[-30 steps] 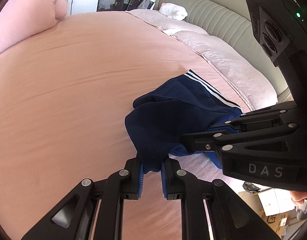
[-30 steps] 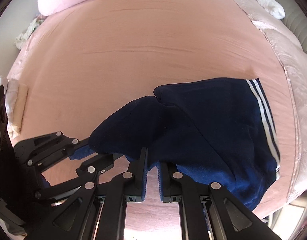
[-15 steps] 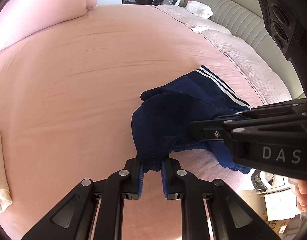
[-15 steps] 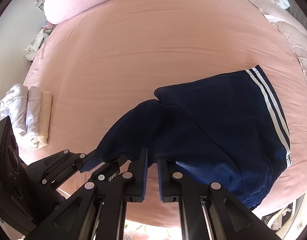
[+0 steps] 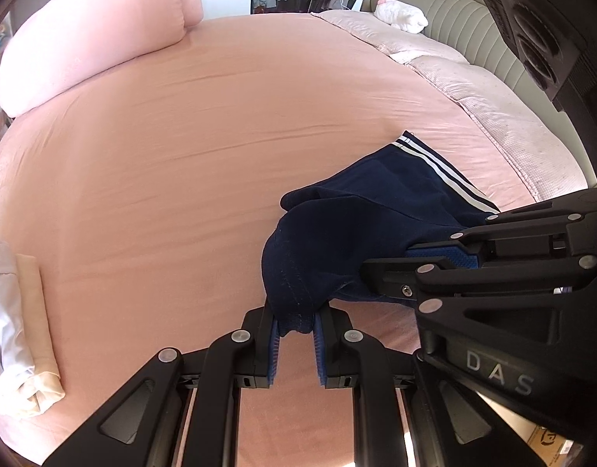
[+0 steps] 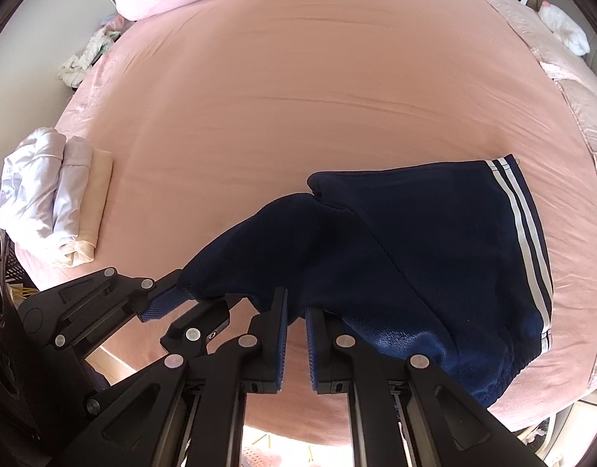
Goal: Fold clothes
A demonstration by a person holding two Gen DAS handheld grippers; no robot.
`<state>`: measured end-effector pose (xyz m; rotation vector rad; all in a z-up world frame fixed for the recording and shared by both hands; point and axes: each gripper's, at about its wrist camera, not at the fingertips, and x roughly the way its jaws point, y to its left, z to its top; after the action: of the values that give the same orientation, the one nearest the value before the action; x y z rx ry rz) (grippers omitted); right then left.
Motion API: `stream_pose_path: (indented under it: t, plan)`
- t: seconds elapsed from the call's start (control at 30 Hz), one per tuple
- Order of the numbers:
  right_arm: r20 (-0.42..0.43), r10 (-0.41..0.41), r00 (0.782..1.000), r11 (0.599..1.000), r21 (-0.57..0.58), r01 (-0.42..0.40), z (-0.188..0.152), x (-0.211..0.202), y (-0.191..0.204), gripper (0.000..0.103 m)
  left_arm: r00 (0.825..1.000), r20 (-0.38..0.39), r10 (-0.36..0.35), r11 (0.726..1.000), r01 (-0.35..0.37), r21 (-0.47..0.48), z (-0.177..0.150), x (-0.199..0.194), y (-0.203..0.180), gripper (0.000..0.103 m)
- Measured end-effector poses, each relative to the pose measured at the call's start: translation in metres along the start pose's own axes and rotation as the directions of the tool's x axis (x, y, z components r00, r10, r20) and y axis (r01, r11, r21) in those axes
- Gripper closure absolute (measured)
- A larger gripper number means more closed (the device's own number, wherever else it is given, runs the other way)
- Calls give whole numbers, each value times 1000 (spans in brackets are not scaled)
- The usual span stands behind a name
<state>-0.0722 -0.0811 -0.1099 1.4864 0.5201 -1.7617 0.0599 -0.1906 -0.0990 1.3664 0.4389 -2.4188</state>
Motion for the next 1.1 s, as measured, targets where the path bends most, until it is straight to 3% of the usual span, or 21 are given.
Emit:
stream_pose_path:
  t: [0.13, 0.33, 0.43, 0.5, 0.67, 0.8, 0.97, 1.1]
  plan:
    - [5, 16, 1000, 1000, 0, -16, -7, 0, -12, 95, 1000, 3, -20, 1000, 20, -17, 2, -2, 2, 90]
    - [-14, 41, 999, 999, 20, -41, -9, 1, -22, 94, 1000, -21, 19, 1000, -19, 0, 2, 7, -8, 90]
    - [-28, 48, 998, 998, 29, -47, -11, -11, -30, 73, 999, -38, 26, 1000, -27, -6, -2, 9, -3, 90]
    - [-27, 54, 998, 998, 35, -53, -15, -17, -41, 66, 999, -46, 25, 1000, -25, -5, -5, 11, 0, 90]
    - [-38, 29, 999, 995, 94, -26, -27, -23, -85, 58, 995, -97, 9, 1000, -10, -16, -8, 17, 2, 89]
    - [-48, 4, 999, 982, 187, 5, -36, -23, -131, 58, 991, -136, 21, 1000, -21, 0, -11, 19, 0, 89]
    - [-53, 26, 998, 951, 309, -8, -58, -26, -179, 57, 992, -124, 2, 1000, -1, 6, -7, 12, -3, 89]
    - [-53, 4, 999, 942, 336, 14, -82, -30, -200, 53, 990, -138, -8, 1000, 8, -3, -4, 10, 0, 88]
